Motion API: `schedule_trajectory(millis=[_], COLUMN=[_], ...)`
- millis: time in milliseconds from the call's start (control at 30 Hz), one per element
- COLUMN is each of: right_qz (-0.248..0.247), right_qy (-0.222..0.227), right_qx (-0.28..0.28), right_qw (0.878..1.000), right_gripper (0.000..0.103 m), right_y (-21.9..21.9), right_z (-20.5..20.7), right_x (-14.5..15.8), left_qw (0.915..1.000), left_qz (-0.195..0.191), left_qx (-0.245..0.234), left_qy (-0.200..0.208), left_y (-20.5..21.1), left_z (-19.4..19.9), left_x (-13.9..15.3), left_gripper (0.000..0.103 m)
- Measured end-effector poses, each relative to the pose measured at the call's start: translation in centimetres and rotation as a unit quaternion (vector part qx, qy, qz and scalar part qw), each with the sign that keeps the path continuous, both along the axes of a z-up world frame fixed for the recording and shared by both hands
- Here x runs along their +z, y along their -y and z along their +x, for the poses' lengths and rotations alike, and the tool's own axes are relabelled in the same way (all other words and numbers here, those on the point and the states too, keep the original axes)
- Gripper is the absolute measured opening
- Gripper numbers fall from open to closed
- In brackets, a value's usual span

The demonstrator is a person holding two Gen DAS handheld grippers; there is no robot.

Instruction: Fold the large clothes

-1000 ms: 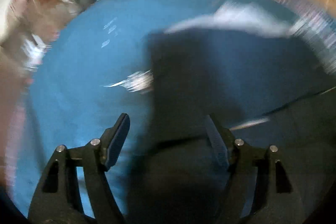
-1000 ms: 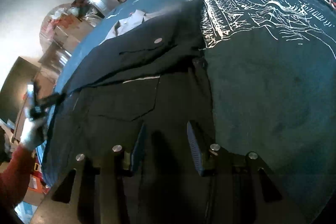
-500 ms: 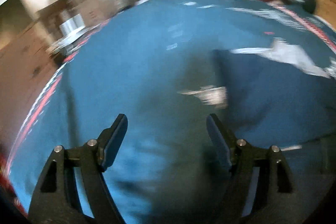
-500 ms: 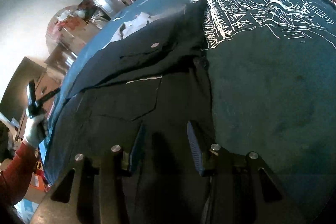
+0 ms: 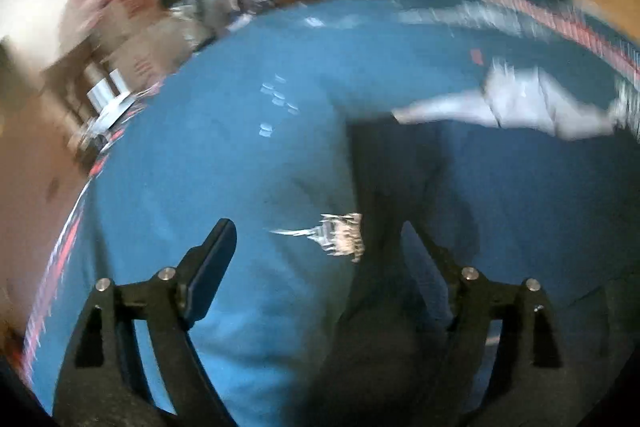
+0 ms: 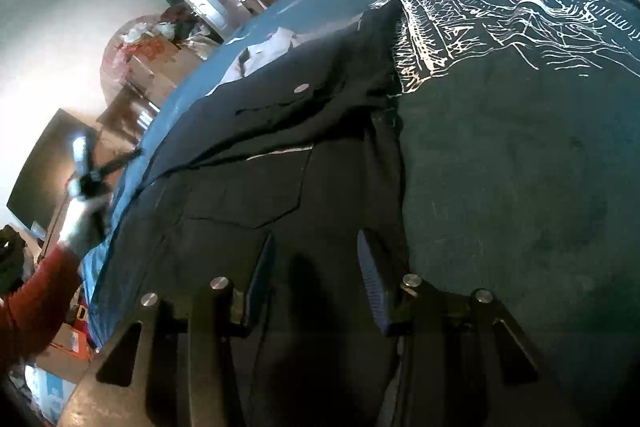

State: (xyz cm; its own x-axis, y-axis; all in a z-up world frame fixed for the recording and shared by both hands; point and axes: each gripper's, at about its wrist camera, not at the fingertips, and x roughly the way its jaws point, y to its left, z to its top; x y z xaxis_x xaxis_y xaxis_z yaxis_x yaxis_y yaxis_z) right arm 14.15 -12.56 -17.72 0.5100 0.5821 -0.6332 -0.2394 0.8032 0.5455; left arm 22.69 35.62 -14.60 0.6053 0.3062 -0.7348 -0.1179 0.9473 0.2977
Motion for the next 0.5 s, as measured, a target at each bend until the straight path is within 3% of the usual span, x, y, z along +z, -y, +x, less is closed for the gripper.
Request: schedule_trajectory(millis=[67, 100, 200, 233, 367, 433, 500], right_qz=[0.008, 0.014, 0.025, 0.029, 0.045, 0.056, 0.064], right_qy=[0.003, 0.004, 0.008, 0.010, 0.010, 0.009, 0.008], right_qx=[0.001, 0.001, 0.002, 0.003, 0.008, 0.009, 0.009], right_qw=[1.000, 1.000, 1.000, 1.000, 0.999, 0.998, 0.998], right_gripper=[0.045, 0.045, 0.045, 0.045, 0.046, 0.046, 0.046], right_y=[0.2, 0.3, 0.6, 0.6, 0.8, 1.1, 1.2], right_z=[0.0, 0.0, 0.2, 0.2, 0.7, 0.8, 0.8], right_x=[-0.1, -0.3, -0.5, -0.6, -1.0, -1.2, -1.2], left_qw=[0.9978, 0.9968, 0.9906, 0.9901, 0.9972, 0.9998, 0.9981], left_qz=[0.032, -0.003, -0.028, -0.040, -0.024, 0.006, 0.033], left_qx=[0.033, 0.064, 0.132, 0.134, 0.063, 0.015, 0.003], left_qy=[-0.049, -0.047, -0.022, -0.012, 0.032, 0.008, -0.052], left_y=[-1.7, -3.6, -6.4, -6.6, -3.1, -0.5, 0.5], left_z=[1.0, 1.2, 1.0, 0.6, 1.0, 2.1, 3.6], left_x=[-2.8, -3.2, -1.0, -0.5, 1.1, -0.4, -3.6], left_gripper=[0.084, 0.086, 0.083, 0.080, 0.081, 0.085, 0.087])
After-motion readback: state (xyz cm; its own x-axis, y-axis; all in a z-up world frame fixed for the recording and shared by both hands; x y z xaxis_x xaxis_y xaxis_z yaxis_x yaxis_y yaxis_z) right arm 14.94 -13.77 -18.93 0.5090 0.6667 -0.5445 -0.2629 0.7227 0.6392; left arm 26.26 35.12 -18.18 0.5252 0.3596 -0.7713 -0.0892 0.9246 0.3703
